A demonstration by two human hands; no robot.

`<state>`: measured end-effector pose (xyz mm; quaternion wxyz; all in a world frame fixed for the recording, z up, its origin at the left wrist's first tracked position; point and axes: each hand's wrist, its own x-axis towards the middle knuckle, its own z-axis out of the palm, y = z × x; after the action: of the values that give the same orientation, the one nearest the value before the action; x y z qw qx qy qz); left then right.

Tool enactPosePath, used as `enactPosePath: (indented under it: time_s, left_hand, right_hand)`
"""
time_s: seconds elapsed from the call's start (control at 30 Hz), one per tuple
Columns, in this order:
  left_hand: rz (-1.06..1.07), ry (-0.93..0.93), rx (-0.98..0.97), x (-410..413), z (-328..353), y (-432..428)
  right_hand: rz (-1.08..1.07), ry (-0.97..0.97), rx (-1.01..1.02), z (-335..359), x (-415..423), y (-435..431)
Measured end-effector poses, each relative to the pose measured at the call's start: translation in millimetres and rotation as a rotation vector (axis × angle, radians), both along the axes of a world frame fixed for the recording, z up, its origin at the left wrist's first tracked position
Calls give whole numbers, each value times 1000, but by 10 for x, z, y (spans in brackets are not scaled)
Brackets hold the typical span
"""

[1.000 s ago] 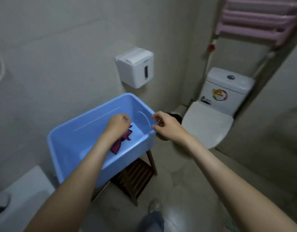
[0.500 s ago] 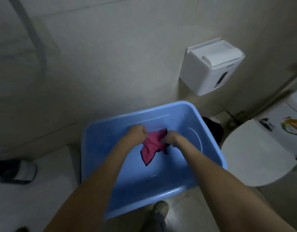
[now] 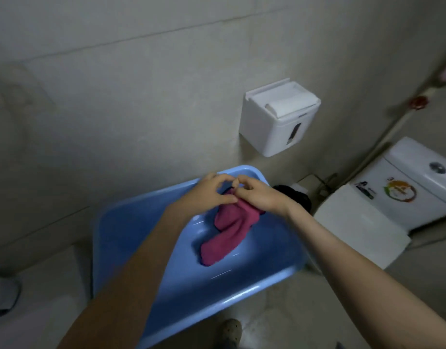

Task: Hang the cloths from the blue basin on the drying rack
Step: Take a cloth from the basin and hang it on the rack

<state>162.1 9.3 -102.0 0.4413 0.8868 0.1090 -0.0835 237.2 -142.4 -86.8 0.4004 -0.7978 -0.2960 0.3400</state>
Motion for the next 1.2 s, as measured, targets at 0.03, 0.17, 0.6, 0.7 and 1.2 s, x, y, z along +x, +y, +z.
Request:
enactPosePath:
  time_s: [0.03, 0.17, 0.6, 0.7, 1.2]
  left_hand:
    - [-39, -11, 0, 31, 151, -84]
    - [-164, -76, -110, 81, 735, -531]
    - [-660, -395, 188, -105, 1602, -3264]
    - [-893, -281, 337, -241, 1537, -3831]
    - [-1335, -180, -239, -513, 1403, -5884]
  right_hand:
    - [-22, 5, 66, 118, -2, -131]
    - [-31, 86, 302, 614, -100, -721]
    - [-883, -320, 370, 1102, -1192, -3841]
    - [-1065, -343, 469, 1116, -1545, -4304]
    - [-1926, -716, 180, 997, -3387, -6011]
